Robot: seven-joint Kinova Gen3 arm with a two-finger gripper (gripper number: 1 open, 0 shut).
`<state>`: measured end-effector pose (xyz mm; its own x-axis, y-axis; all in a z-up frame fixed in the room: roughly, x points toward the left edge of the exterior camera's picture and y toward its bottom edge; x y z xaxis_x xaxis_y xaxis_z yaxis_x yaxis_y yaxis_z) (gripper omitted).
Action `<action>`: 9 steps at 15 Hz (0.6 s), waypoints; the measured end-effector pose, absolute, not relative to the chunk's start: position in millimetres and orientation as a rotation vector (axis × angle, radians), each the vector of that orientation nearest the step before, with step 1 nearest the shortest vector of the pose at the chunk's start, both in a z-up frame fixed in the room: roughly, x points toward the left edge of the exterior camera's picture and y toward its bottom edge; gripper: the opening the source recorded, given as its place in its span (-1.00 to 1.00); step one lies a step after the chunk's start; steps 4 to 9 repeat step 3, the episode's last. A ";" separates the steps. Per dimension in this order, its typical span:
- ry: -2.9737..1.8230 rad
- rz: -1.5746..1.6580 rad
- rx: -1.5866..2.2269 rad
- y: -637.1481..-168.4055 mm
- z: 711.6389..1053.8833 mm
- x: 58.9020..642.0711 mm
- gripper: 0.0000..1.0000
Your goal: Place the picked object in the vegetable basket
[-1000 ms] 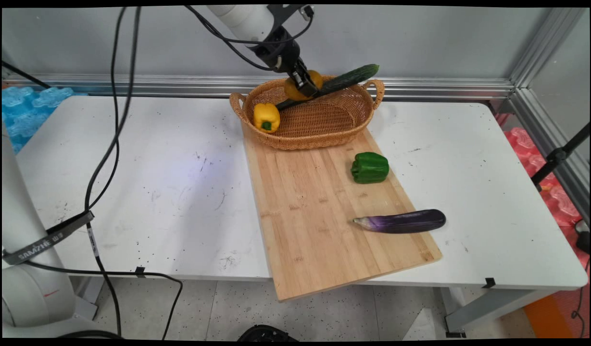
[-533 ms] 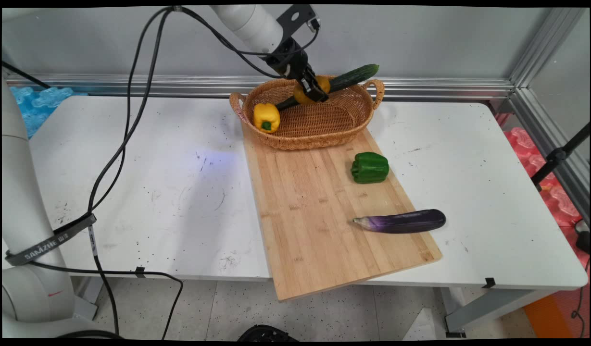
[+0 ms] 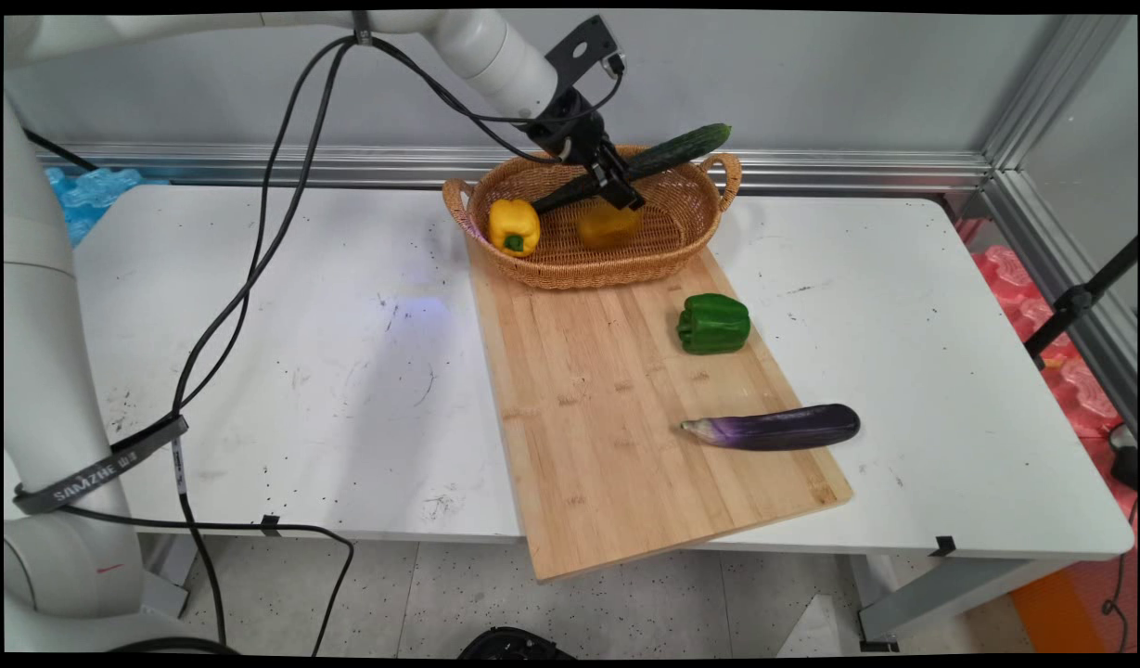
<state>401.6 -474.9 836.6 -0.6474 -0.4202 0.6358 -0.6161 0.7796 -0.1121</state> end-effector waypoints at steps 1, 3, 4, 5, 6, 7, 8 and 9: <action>-2.363 0.427 0.767 -476.3 835.1 400.6 1.00; -2.357 0.426 0.763 -479.0 833.5 398.1 1.00; -2.357 0.426 0.763 -479.0 833.5 398.1 1.00; -2.357 0.426 0.763 -479.0 833.5 398.1 1.00; -2.357 0.426 0.763 -479.0 833.5 398.1 1.00; -2.357 0.426 0.763 -479.0 833.5 398.1 1.00; -2.357 0.426 0.763 -479.0 833.5 398.1 1.00; -2.357 0.426 0.763 -479.0 833.5 398.1 1.00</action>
